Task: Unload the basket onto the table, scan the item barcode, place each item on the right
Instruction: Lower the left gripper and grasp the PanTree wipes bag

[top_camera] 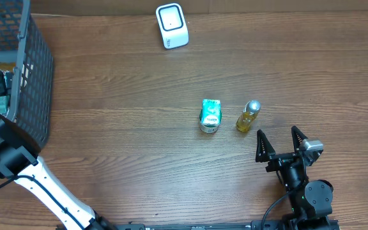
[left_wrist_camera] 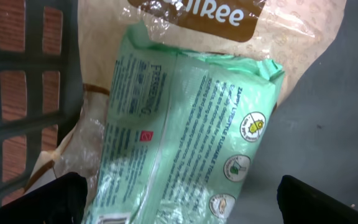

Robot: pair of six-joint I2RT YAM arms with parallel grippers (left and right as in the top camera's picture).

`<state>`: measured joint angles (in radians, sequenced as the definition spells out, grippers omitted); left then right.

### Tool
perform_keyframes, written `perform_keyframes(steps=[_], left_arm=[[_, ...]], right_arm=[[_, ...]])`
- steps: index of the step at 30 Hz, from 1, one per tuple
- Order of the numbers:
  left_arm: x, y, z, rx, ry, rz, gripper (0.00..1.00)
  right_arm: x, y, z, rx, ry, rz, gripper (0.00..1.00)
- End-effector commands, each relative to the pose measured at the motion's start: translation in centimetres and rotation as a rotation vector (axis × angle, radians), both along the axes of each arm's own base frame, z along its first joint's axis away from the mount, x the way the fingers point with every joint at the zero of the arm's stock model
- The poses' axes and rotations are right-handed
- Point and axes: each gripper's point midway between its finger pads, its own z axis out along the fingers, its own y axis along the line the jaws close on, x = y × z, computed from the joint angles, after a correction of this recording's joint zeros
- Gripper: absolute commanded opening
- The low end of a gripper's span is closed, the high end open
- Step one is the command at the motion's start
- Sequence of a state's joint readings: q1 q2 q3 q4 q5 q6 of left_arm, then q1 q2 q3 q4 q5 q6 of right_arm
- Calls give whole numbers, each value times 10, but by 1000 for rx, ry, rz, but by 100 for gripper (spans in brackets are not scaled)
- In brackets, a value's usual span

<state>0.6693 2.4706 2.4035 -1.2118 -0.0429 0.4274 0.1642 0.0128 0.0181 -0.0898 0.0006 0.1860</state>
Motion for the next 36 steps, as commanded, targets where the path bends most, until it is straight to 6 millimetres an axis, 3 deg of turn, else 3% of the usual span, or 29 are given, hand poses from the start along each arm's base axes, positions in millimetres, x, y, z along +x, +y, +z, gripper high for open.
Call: perform_keyframes(steps=[1,9,21,23,25,28,32,36], left_arm=[[-2,6,-7,17,20,-32,100],[-7,15,-19,5,26,-13,100],[-18,8,-80,-71,134,-12,100],[-19,7,-82,-75,139,-9,94],[-18,9,-80,-69,135,-8,77],[-20,13,-72,-40,140,3,43],[-16,17,-50,-14,94,42,41],[-7,21,-9,24,-6,103,42]], right_arm=[[0,-1,-1,2,-6,-6,100],[0,-1,-1,2,-6,-6,100],[0,-1,-1,2,-6,-6,100],[0,-1,-1,2,-6,-6,100],[0,-1,-1,2,-6,-6,100],[0,-1,-1,2,-6,-6,100],[0,-1,-1,2,-6,-6,100],[0,-1,-1,2,-6,-6,100]])
